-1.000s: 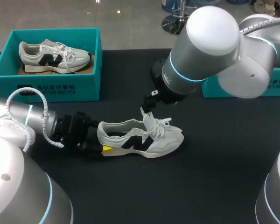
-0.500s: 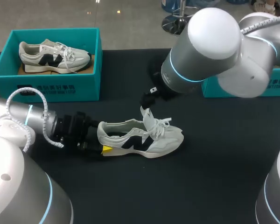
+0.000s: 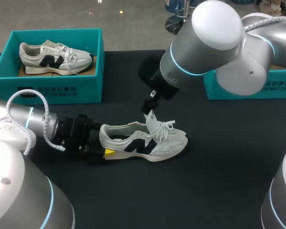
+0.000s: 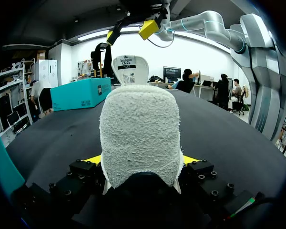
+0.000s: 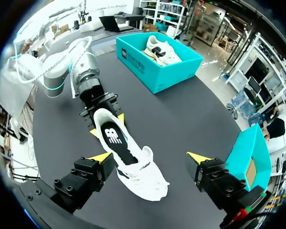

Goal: Take the shoe out of the shoebox, open the shoe tongue, remove and reinsert the insole, then place the shoe into the shoebox

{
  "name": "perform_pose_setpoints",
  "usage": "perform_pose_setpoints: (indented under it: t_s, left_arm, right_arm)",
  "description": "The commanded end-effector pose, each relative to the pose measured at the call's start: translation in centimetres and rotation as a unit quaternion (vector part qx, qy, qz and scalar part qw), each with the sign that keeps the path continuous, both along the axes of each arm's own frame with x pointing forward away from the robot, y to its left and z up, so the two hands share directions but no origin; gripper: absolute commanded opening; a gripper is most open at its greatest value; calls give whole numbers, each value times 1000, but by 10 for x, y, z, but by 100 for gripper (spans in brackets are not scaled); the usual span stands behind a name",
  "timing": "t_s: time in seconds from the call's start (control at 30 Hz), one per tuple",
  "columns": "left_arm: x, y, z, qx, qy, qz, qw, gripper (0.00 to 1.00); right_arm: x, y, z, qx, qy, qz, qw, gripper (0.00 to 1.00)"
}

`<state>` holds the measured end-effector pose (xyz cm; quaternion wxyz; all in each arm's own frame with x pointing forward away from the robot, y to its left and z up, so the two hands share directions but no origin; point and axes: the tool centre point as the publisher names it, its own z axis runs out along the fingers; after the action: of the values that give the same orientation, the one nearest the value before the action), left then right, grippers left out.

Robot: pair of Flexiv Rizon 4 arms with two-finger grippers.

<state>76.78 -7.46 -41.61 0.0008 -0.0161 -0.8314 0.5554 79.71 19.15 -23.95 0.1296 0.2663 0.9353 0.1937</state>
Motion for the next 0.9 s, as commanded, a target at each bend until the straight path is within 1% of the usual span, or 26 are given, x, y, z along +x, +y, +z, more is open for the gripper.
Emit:
perform_pose_setpoints:
  t_s: [0.03,0.17,0.2,0.3,0.33,0.37,0.4,0.43,0.6,0.9]
  left_arm:
    - [0,0,0,2,0,0,1000,0]
    - [0,0,0,2,0,0,1000,0]
    - [0,0,0,2,0,0,1000,0]
    - [0,0,0,2,0,0,1000,0]
    - [0,0,0,2,0,0,1000,0]
    - [0,0,0,2,0,0,1000,0]
    - [0,0,0,2,0,0,1000,0]
    - [0,0,0,2,0,0,1000,0]
    - [0,0,0,2,0,0,1000,0]
    - [0,0,0,2,0,0,1000,0]
  right_arm:
    - [5,-3,-2,-13,22,135,991,100]
    - [5,-3,-2,-13,22,135,991,100]
    - [6,-1,-2,-19,24,150,988,100]
    - [7,8,-2,-56,49,163,984,100]
    - [8,10,-2,-58,53,162,984,100]
    - [8,12,-2,-60,50,159,984,68]
    - [8,13,-1,-60,47,151,986,40]
    - [8,15,-1,-60,50,152,985,0]
    - [8,29,-1,-66,61,147,985,0]
    - [8,29,-1,-66,61,147,985,0]
